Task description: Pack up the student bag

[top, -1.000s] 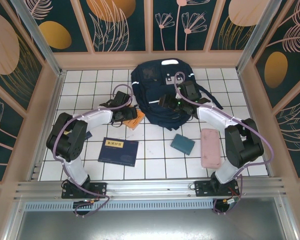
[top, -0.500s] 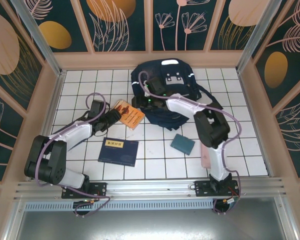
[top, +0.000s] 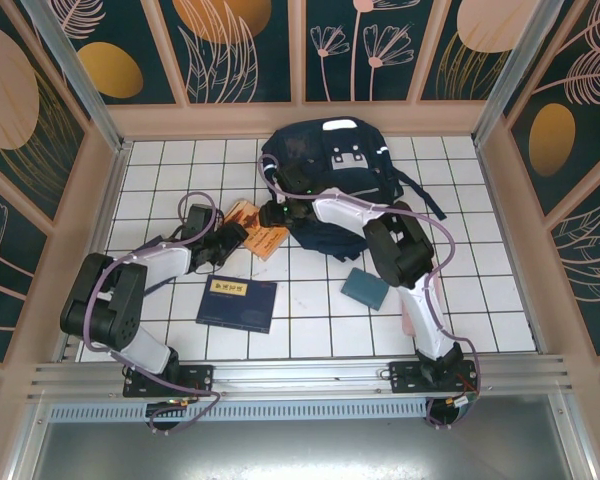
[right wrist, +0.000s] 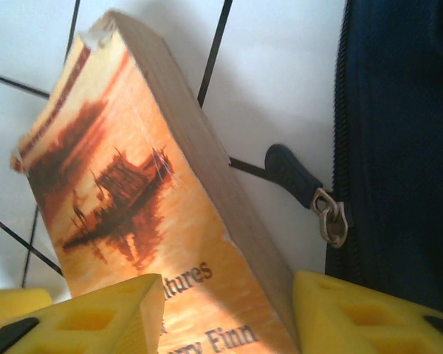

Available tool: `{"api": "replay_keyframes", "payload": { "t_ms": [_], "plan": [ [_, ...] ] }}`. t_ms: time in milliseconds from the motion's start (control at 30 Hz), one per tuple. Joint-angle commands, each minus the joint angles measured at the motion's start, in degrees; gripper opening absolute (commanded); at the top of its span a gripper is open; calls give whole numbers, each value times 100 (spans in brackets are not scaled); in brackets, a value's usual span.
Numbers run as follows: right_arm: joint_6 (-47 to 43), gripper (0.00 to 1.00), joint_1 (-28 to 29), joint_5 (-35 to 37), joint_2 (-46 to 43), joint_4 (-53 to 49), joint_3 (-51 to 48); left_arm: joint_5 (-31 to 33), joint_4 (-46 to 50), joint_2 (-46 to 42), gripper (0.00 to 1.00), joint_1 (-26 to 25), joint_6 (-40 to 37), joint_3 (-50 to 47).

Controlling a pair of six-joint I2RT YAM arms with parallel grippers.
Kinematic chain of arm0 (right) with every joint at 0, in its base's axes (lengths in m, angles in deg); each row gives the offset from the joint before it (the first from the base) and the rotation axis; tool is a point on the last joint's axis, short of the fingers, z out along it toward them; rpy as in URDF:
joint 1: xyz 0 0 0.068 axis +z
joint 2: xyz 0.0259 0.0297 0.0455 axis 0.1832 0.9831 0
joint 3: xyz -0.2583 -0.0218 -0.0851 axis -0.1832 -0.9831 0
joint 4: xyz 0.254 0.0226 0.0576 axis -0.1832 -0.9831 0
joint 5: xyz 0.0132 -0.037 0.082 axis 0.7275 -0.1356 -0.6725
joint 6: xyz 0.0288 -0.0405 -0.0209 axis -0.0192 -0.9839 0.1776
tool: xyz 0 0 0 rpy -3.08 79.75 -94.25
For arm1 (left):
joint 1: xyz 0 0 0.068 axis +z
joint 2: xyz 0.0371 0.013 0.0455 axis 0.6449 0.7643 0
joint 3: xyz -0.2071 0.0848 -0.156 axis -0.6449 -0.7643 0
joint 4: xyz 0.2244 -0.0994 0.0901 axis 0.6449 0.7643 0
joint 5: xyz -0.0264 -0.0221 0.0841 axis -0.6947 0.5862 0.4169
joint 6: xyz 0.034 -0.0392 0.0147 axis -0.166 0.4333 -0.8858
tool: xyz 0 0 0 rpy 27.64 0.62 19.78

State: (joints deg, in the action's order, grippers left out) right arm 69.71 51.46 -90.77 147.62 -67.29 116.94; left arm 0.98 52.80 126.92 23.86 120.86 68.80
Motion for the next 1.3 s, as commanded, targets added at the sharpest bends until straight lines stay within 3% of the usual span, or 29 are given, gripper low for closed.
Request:
{"api": "replay_keyframes", "payload": {
  "t_ms": [0, 300, 533, 800, 967, 1267],
  "plan": [
    [-55, 41, 102, -252, -161, -334, -332, -213, -261, 147, 61, -12, 79, 43],
    [122, 34, 15, -871, -59, -65, -492, -870, -598, 468, 62, -6, -63, 86],
    [293, 33, -117, -1414, -79, 208, -670, -1716, -1679, 387, 58, -5, 26, 6],
    [519, 33, -183, -1884, -216, 517, -897, -1920, -2493, -72, 54, -13, 488, -327],
    [707, 34, -232, -2095, -269, 670, -998, -1985, -2519, -95, 54, -12, 745, -357],
    [1234, 35, -267, -2638, -400, 1247, -1368, -1797, -3329, 8, 52, -6, 2048, -678]
  ]
}}
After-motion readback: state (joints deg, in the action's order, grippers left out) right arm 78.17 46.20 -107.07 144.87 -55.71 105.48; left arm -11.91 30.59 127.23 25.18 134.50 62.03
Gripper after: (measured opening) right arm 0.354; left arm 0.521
